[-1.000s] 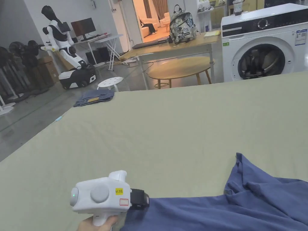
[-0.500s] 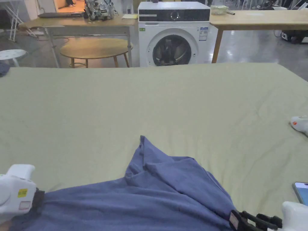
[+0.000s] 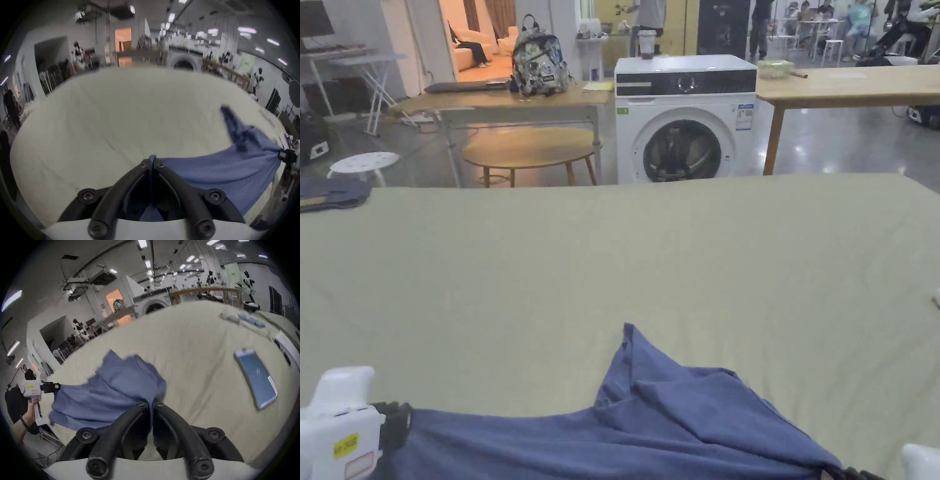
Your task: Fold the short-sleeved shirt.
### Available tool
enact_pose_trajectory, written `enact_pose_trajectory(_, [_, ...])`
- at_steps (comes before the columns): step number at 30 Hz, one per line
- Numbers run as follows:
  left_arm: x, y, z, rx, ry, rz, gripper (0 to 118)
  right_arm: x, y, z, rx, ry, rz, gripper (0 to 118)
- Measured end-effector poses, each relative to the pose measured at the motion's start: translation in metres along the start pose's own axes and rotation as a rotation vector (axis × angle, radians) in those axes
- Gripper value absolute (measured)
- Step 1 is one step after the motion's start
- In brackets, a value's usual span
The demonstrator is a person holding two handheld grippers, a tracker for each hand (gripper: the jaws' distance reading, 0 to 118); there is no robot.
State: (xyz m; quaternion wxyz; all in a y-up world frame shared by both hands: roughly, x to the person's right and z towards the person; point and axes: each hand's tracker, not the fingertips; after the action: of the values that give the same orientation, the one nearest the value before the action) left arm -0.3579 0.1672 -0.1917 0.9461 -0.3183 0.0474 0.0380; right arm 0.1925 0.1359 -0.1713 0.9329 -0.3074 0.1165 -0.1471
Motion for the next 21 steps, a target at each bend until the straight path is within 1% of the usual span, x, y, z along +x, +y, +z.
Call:
enact_pose_trajectory(1, [-0.003, 0.012, 0.018, 0.040, -0.036, 0.025, 0, -0.005, 0.013, 0.005, 0.028, 0.036, 0.009, 3])
enact_pose_trajectory(2, [-0.003, 0.022, 0.038, 0.082, -0.088, 0.051, 0, -0.011, 0.025, 0.009, 0.051, 0.045, 0.034, 3])
enact_pose_trajectory(3, [-0.003, 0.034, 0.061, 0.133, -0.102, 0.043, 0, -0.018, 0.037, 0.013, 0.086, 0.051, 0.053, 3])
enact_pose_trajectory(4, [-0.001, 0.046, 0.084, 0.193, -0.099, 0.025, 0, -0.028, 0.052, 0.018, 0.119, 0.066, 0.060, 3])
enact_pose_trajectory(5, [-0.010, 0.056, 0.089, 0.234, -0.103, 0.010, 0, -0.033, 0.064, 0.021, 0.144, 0.087, 0.070, 3])
enact_pose_trajectory(6, [-0.011, 0.069, 0.108, 0.296, -0.109, 0.009, 0, -0.040, 0.079, 0.024, 0.171, 0.105, 0.091, 3])
enact_pose_trajectory(7, [-0.013, 0.084, 0.128, 0.348, -0.114, 0.011, 0, -0.048, 0.098, 0.027, 0.189, 0.106, 0.128, 3])
enact_pose_trajectory(9, [-0.024, 0.112, 0.146, 0.411, -0.107, 0.035, 0, -0.062, 0.133, 0.032, 0.223, 0.117, 0.156, 3])
enact_pose_trajectory(11, [-0.031, 0.141, 0.166, 0.480, -0.109, 0.050, 0, -0.074, 0.168, 0.039, 0.261, 0.121, 0.163, 3])
enact_pose_trajectory(13, [-0.026, 0.170, 0.189, 0.520, -0.092, 0.040, 0, -0.089, 0.208, 0.047, 0.302, 0.116, 0.208, 3])
enact_pose_trajectory(16, [-0.027, 0.209, 0.199, 0.546, -0.059, 0.016, 0, -0.112, 0.259, 0.063, 0.369, 0.084, 0.271, 3])
enact_pose_trajectory(18, [-0.028, 0.230, 0.202, 0.572, -0.060, 0.037, 0, -0.125, 0.289, 0.070, 0.389, 0.070, 0.300, 3])
enact_pose_trajectory(21, [-0.030, 0.261, 0.198, 0.595, -0.065, 0.067, 0, -0.139, 0.328, 0.079, 0.427, 0.054, 0.290, 3])
